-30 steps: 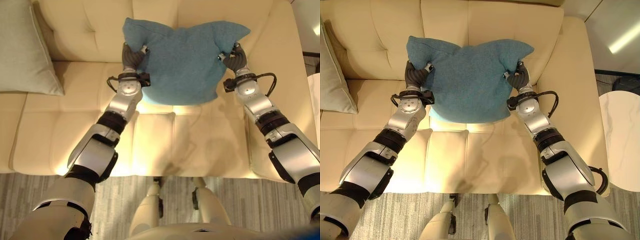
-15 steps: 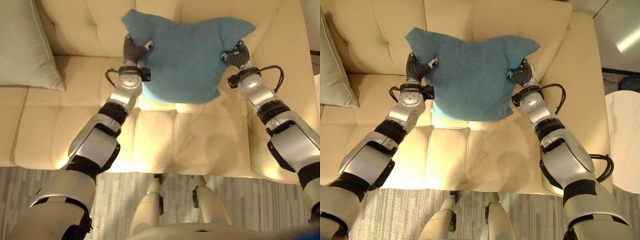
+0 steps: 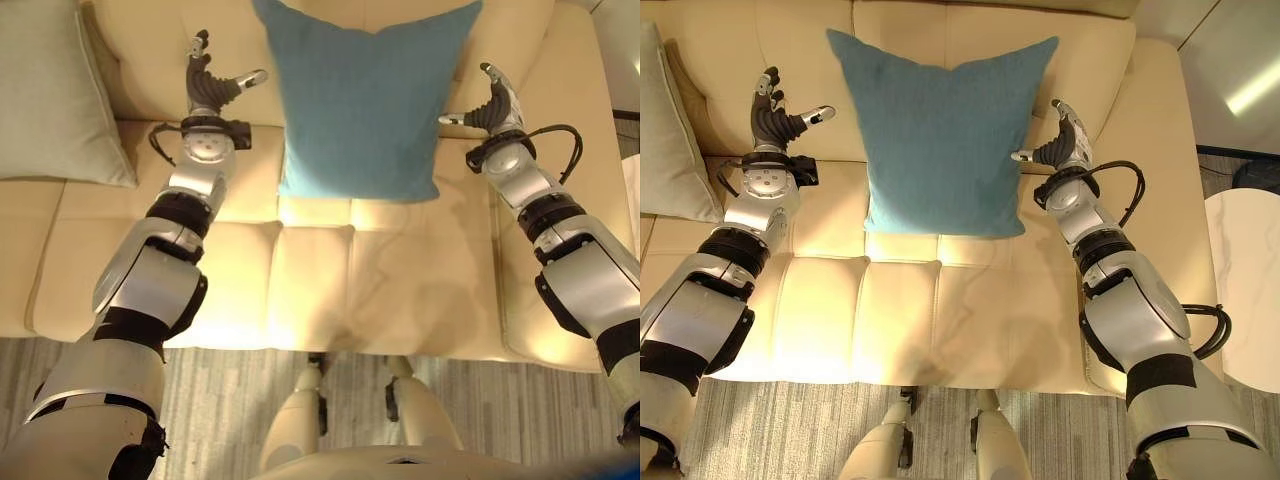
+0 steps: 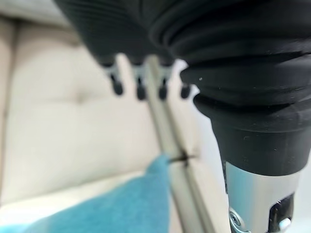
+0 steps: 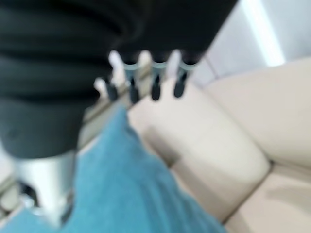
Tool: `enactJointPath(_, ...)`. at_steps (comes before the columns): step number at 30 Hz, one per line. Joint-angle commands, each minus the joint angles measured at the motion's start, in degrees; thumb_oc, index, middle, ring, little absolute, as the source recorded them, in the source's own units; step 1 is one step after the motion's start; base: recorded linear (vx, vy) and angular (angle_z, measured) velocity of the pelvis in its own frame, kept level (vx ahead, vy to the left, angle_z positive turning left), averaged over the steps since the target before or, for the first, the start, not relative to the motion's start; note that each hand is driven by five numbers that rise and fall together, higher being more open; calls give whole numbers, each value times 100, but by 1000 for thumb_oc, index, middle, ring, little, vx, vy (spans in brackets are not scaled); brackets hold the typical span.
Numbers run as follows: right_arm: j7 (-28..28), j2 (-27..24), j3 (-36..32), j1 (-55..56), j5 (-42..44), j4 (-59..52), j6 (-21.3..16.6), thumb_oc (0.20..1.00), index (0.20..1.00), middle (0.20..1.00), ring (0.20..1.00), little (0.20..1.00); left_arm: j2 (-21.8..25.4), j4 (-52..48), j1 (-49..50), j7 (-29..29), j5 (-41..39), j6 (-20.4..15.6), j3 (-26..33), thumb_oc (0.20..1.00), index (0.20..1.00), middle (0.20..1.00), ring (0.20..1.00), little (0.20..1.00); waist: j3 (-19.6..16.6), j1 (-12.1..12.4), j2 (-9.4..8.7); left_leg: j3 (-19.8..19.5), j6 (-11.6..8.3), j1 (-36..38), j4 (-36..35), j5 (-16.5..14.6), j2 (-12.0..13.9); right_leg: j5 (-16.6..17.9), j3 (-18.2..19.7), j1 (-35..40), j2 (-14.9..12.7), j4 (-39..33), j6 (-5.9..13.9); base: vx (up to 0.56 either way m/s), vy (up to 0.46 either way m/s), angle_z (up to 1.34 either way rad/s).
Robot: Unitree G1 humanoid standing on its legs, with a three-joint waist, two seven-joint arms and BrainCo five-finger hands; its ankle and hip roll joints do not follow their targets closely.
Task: Pick up all the scattered cushions and arrange them neatly on the sofa.
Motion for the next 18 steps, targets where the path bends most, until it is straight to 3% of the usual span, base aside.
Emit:
enactJointPath(1,-207,-632,-201,-170,354,-149,-258,1000,1000,1000,1000,1000,309,7,-479,25,139,-338,122,1000,1000,1000,1000,1000,-24,53,117,400,-463,196,19,2,4,-157,194,236,-2,34,540,0,0,0)
enactJointPath(2,-55,-935,-515,357,511,-789,-329,1000,1000,1000,1000,1000,430,-653,79,-60,75,-429,367,1000,1000,1000,1000,1000,-99,44,113,409,-459,357,19,-46,19,-202,180,386,-9,34,544,38,9,0)
enactJointPath(5,98,-1163,-941,1155,543,-1574,-423,1000,1000,1000,1000,1000,440,-1514,787,-137,106,-512,640,1000,1000,1000,1000,1000,-154,11,111,416,-462,515,19,-102,27,-244,136,536,-10,34,540,46,-7,0)
enactJointPath(9,305,-1170,-1553,2404,471,-2363,-451,1000,1000,1000,1000,1000,289,-2366,1874,-288,104,-514,1036,1000,1000,1000,1000,1000,-280,-20,90,404,-460,741,19,-165,26,-311,62,771,-15,34,519,50,-31,5)
enactJointPath(15,1199,-559,-2311,4778,640,-3123,-509,1000,1000,1000,1000,1000,-407,-3138,4296,-1150,-47,-263,1538,1000,1000,1000,1000,1000,-521,-84,29,419,-451,1240,19,-232,64,-441,-31,1278,13,34,483,33,-20,4)
enactJointPath(18,1595,-59,-2346,5582,624,-2387,-420,1000,1000,1000,1000,1000,-779,-2442,5471,-1510,448,95,1671,1000,1000,1000,1000,1000,-653,-115,9,451,-454,1505,19,-227,109,-470,-14,1550,61,34,438,-4,-33,-2)
